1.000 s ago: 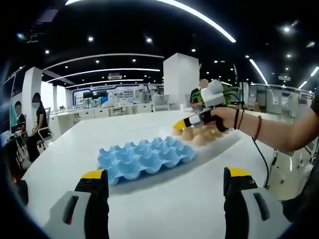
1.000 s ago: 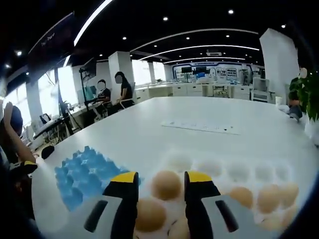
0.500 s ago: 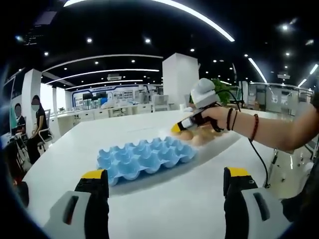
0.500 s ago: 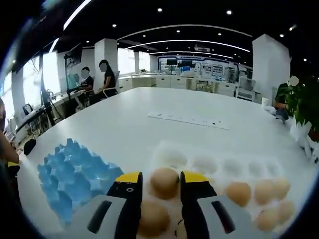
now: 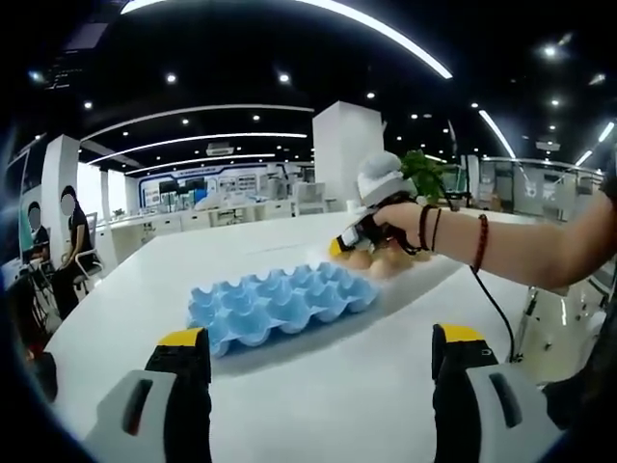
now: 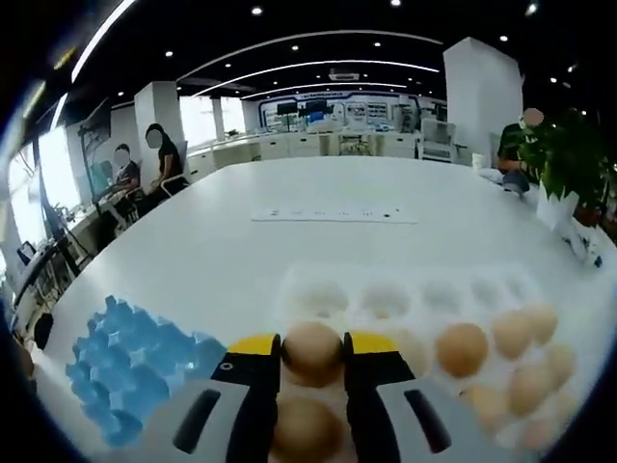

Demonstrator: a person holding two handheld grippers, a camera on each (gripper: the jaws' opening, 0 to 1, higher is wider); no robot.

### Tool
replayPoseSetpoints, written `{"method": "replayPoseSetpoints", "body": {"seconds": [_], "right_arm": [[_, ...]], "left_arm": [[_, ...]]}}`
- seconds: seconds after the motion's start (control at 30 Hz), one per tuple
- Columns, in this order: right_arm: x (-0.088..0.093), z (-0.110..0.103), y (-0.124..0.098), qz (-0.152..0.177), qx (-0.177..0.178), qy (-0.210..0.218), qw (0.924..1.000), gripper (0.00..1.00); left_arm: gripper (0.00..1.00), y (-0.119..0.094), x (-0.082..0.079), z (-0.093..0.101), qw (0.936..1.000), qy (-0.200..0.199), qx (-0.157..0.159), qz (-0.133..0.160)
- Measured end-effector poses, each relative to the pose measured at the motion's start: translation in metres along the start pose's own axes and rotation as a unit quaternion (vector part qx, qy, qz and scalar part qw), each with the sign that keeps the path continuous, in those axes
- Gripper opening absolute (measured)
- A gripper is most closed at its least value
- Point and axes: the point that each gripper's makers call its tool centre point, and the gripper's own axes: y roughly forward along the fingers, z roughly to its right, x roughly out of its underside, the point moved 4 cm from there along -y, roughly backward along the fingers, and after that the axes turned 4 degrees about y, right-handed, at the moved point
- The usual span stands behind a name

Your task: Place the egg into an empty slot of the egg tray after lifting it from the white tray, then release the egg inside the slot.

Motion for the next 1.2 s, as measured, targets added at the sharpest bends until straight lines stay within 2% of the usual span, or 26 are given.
{"method": "replayPoseSetpoints", "body": {"seconds": [0.2, 0.47, 0.67, 0.8, 1.2], "right_arm": [[0.001, 0.001, -0.001, 0.004, 0.002, 0.009, 0.9999, 0.27], [0.002, 0.004, -0.004, 0.022, -0.016, 0.042, 0.9987, 0.26], [-0.005, 0.000, -0.012, 0.043, -0.029, 0.040, 0.9978, 0.26], [-0.013, -0.009, -0.020, 0.060, -0.046, 0.034, 0.9966, 0.26], [-0.026, -0.042, -0.035, 0.070, -0.092, 0.018, 0.9931, 0.26]], "left_arm": [[0.97, 0.000, -0.001, -0.002, 1.0000, 0.002, -0.001, 0.002], [0.96, -0.003, -0.006, -0.008, 0.9998, 0.007, -0.015, 0.012], [0.96, -0.004, -0.006, -0.010, 0.9998, 0.009, -0.017, 0.009], [0.97, -0.003, -0.005, -0.009, 0.9997, 0.014, -0.018, 0.004], [1.00, -0.004, -0.001, -0.008, 0.9999, 0.008, -0.014, -0.004]]}}
